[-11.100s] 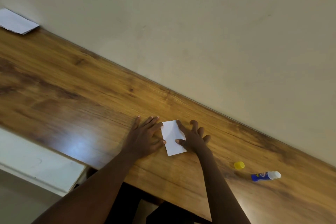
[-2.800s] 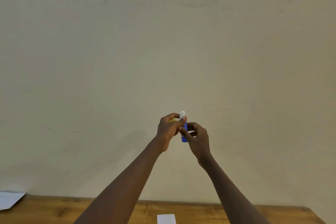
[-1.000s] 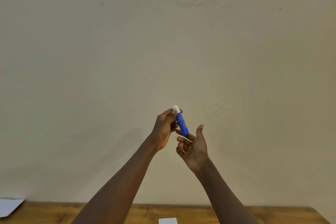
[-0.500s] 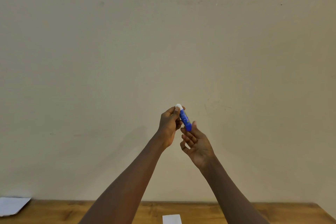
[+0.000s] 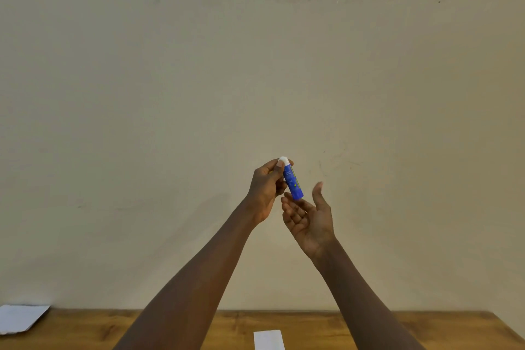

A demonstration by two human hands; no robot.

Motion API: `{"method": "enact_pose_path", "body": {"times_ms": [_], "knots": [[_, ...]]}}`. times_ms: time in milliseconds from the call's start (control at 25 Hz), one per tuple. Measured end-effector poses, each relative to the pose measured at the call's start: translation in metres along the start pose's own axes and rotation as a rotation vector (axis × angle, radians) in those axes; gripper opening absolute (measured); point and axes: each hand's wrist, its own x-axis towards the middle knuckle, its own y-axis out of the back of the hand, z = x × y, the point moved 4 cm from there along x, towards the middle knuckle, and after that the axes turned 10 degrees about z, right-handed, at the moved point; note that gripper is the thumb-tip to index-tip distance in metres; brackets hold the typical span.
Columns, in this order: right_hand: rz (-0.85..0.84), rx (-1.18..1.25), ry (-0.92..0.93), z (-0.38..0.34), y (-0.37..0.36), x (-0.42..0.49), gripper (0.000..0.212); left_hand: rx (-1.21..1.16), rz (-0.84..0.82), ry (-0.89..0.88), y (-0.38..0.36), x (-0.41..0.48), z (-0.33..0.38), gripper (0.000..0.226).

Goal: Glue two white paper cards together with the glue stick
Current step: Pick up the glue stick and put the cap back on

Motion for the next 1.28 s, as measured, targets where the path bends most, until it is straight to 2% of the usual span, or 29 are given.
{"method": "enact_pose_path", "body": {"times_ms": [80,240,320,360,400,480,560,760,800,880,920,1000,1080,1120,1160,1280], "knots": [[0.008,-0.018,-0.024,-0.0019,-0.0025,-0.0007,0.042,-0.007,-0.01,-0.003,0.0001,0.0003,0.0018,0.026],[0.003,0.029,0.139,-0.0033,-0.0034,0.0014,0.008,-0.02,0.008,-0.003,-0.0009,0.0007,0.002,0.026],[0.007,-0.025,0.201,-0.0039,-0.0006,0.0004,0.011,-0.018,0.016,0.005,-0.0013,0.0009,0.0017,0.024],[-0.009,-0.028,0.168,-0.0034,0.0006,0.0005,0.008,-0.022,0.009,0.007,-0.0015,0.0013,0.002,0.024],[-0.042,-0.016,0.1,-0.0025,-0.0009,-0.0025,0.013,-0.024,-0.005,0.006,-0.0014,0.0018,0.0023,0.024],[-0.062,0.007,-0.019,-0.0017,-0.0012,-0.0039,0.039,-0.021,-0.031,-0.002,-0.0002,0.0021,0.0031,0.024],[-0.016,0.004,-0.026,-0.0046,-0.0006,-0.0024,0.041,-0.037,-0.035,0.01,0.0018,0.0009,0.0033,0.024],[0.013,0.02,0.141,-0.0033,-0.0001,-0.0009,0.009,-0.042,0.009,0.003,0.0054,-0.0012,0.0002,0.023],[0.027,0.016,0.206,-0.0032,-0.0003,-0.0029,0.008,-0.021,0.006,-0.012,0.0043,-0.0015,-0.0004,0.023],[0.096,-0.009,0.32,-0.0034,0.0008,-0.0036,0.022,0.027,-0.009,-0.043,0.0017,-0.0026,-0.0018,0.024],[0.108,-0.015,0.34,-0.0043,0.0004,-0.0041,0.023,0.035,-0.008,-0.048,0.0012,-0.0028,-0.0018,0.025],[0.062,0.005,0.24,-0.0054,-0.0022,-0.0045,0.012,0.023,-0.004,-0.039,0.0024,-0.0018,-0.0011,0.026],[0.069,-0.03,0.065,-0.0056,-0.0023,-0.005,0.04,0.006,-0.021,-0.036,0.0042,-0.0019,-0.0004,0.026],[0.085,-0.055,0.017,-0.0062,-0.0016,-0.0038,0.047,-0.004,-0.03,-0.033,0.0048,-0.0026,-0.0004,0.027],[0.089,-0.059,-0.004,-0.0061,-0.0018,-0.0032,0.045,-0.014,-0.036,-0.029,0.0048,-0.0035,-0.0004,0.027],[0.098,0.063,0.071,-0.0032,-0.0026,-0.0045,0.018,-0.007,-0.038,-0.029,0.0023,-0.0053,-0.0011,0.026]]}}
